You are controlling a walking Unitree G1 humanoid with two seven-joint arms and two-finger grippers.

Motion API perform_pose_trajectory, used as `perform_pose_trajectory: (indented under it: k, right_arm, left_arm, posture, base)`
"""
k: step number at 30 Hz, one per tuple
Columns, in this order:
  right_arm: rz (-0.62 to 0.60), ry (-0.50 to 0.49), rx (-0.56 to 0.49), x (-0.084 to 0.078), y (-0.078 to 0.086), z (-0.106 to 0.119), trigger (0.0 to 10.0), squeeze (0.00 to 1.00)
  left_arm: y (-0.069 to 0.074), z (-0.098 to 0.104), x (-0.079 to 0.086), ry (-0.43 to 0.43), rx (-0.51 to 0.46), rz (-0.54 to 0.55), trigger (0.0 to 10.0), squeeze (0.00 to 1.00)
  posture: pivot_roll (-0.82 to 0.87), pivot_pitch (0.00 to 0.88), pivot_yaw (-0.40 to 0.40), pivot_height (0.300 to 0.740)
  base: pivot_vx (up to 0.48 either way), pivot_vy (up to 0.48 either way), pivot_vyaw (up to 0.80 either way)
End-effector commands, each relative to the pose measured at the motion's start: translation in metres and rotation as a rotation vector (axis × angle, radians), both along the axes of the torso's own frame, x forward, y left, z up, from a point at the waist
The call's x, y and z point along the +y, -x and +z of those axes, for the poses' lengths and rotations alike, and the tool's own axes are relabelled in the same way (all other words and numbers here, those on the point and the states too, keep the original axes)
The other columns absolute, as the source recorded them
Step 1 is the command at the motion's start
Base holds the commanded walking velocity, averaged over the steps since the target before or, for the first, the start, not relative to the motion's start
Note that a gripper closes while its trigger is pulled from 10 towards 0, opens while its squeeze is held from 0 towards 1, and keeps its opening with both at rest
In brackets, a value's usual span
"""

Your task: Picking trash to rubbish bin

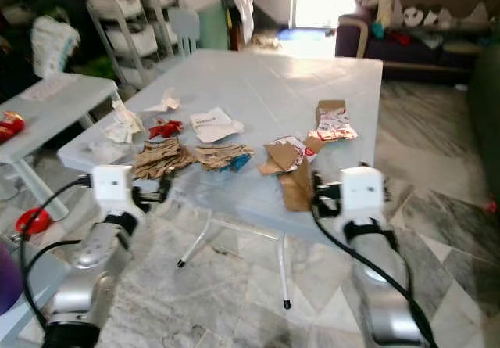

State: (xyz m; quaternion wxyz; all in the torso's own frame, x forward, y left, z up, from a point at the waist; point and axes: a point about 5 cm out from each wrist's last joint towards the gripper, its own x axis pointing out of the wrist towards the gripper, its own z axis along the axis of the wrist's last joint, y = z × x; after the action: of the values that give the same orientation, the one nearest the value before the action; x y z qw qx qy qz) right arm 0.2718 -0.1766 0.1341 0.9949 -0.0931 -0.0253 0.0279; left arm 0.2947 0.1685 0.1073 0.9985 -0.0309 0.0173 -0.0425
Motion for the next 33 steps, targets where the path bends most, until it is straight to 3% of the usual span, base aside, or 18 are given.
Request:
perform_pose_trajectory:
  k: [1, 8, 26, 33]
  right_arm:
    - [-0.013, 0.007, -0.003, -0.007, 0.001, 0.002, 10.0, 0.0]
    - [0.011, 0.01, 0.01, -0.003, 0.002, 0.0, 10.0, 0.0]
    - [0.082, -0.011, 0.111, 0.005, 0.009, -0.007, 10.0, 0.0]
    - [0.129, 0.015, 0.236, 0.008, 0.016, -0.011, 10.0, 0.0]
  left_arm:
    - [-0.002, 0.004, -0.007, 0.003, -0.011, -0.019, 10.0, 0.0]
    - [-0.003, 0.003, -0.006, -0.008, -0.004, -0.023, 10.0, 0.0]
    - [0.001, 0.007, -0.026, -0.083, -0.065, -0.151, 10.0, 0.0]
    - [0.003, 0.005, -0.035, -0.097, -0.074, -0.194, 10.0, 0.0]
  posture:
    - [-0.08, 0.0, 0.062, 0.74]
    - [-0.08, 0.0, 0.065, 0.74]
    - [-0.09, 0.0, 0.067, 0.74]
    - [-0.11, 0.0, 0.062, 0.74]
  base:
    - [0.435, 0.0, 0.0]
    - [0.445, 0.0, 0.0]
    - [0.0, 0.0, 0.0]
    - [0.0, 0.0, 0.0]
